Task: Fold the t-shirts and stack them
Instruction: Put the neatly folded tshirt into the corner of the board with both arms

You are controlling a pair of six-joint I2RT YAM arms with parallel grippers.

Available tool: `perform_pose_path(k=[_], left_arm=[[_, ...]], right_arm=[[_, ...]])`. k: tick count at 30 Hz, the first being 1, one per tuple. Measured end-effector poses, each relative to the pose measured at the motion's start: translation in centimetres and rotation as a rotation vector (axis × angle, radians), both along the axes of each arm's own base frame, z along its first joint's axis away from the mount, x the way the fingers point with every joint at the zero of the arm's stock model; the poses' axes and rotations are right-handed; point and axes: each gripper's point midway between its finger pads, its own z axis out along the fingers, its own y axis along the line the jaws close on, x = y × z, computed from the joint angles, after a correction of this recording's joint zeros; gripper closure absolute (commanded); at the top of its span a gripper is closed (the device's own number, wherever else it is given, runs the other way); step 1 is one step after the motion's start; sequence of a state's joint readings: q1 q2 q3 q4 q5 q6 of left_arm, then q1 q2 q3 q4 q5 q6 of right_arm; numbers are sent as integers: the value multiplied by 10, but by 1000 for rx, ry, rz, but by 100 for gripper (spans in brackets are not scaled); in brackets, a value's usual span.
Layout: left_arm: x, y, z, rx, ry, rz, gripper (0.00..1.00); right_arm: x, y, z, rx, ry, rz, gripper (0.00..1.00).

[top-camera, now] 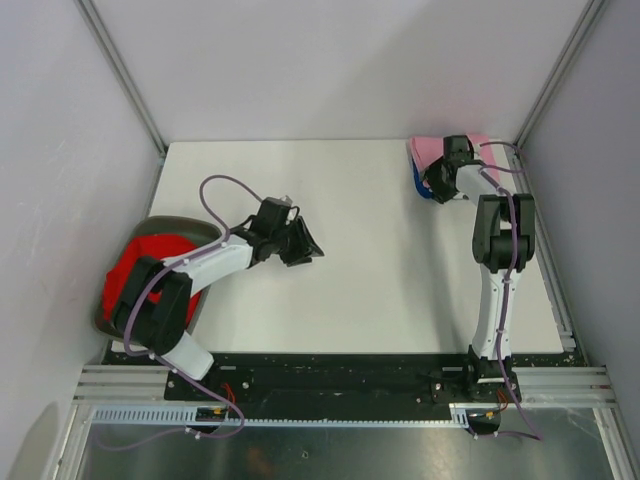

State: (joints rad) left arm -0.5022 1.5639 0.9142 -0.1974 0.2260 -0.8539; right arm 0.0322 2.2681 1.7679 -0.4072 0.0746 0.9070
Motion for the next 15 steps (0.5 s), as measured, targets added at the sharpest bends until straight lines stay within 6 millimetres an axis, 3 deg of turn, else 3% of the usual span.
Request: perform_pose_path(k=[9, 15], left_arm=[[2, -3, -5, -2, 17, -7, 55], [4, -4, -4, -3, 15, -7, 53]], right_arm=[[12, -7, 1, 87, -24, -33, 32], [15, -7, 4, 110, -53, -20, 24]])
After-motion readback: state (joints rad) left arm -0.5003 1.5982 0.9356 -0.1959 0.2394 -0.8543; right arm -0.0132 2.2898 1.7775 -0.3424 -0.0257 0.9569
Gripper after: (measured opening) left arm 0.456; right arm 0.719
